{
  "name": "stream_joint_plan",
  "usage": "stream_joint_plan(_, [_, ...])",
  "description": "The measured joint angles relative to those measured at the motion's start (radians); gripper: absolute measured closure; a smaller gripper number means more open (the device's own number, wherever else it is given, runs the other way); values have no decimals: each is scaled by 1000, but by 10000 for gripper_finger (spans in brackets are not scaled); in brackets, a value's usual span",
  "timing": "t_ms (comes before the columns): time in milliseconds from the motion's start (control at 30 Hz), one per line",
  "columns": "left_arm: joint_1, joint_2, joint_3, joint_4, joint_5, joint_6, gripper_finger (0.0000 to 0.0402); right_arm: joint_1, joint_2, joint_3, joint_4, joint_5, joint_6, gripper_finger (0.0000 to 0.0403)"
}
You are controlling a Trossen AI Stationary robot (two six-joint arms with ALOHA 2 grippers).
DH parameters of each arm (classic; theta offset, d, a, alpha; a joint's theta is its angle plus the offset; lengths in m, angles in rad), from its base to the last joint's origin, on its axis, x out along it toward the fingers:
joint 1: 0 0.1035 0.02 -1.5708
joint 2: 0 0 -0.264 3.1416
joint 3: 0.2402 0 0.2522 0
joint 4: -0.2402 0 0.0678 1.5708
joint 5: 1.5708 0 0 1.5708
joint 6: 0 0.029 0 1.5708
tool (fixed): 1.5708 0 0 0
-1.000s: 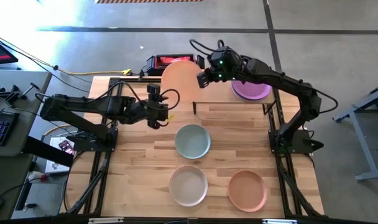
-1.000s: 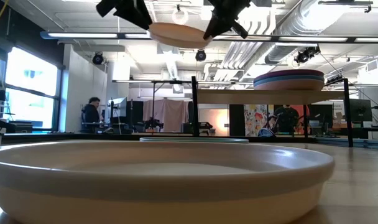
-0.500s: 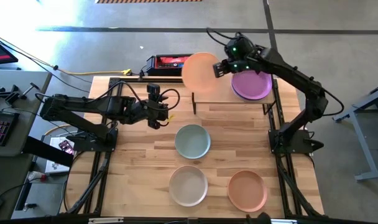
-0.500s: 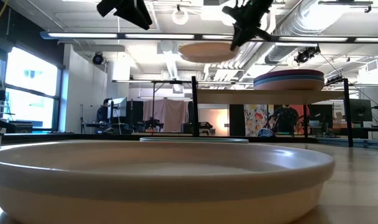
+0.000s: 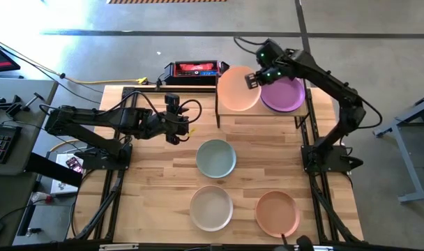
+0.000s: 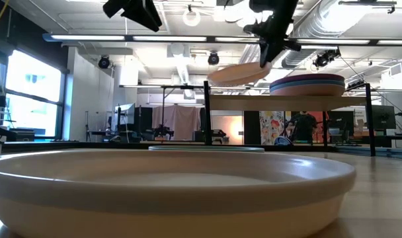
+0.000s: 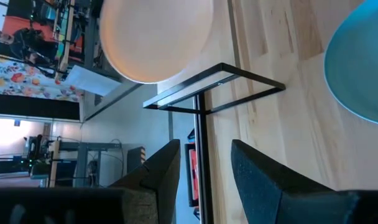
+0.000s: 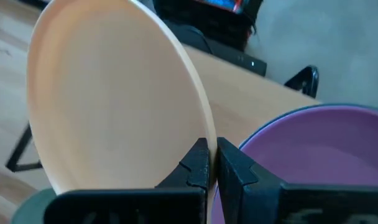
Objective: Place and stack plates onto a shelf
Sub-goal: Put the yellow plate on the shelf
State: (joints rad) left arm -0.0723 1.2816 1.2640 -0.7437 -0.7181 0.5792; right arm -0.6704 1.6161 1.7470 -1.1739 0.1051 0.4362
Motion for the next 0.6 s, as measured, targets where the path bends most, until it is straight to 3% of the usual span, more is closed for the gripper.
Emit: stream_joint_plan(600, [0,0,0,0,1,-1,268,0,132,0,-16,-2,-33,403])
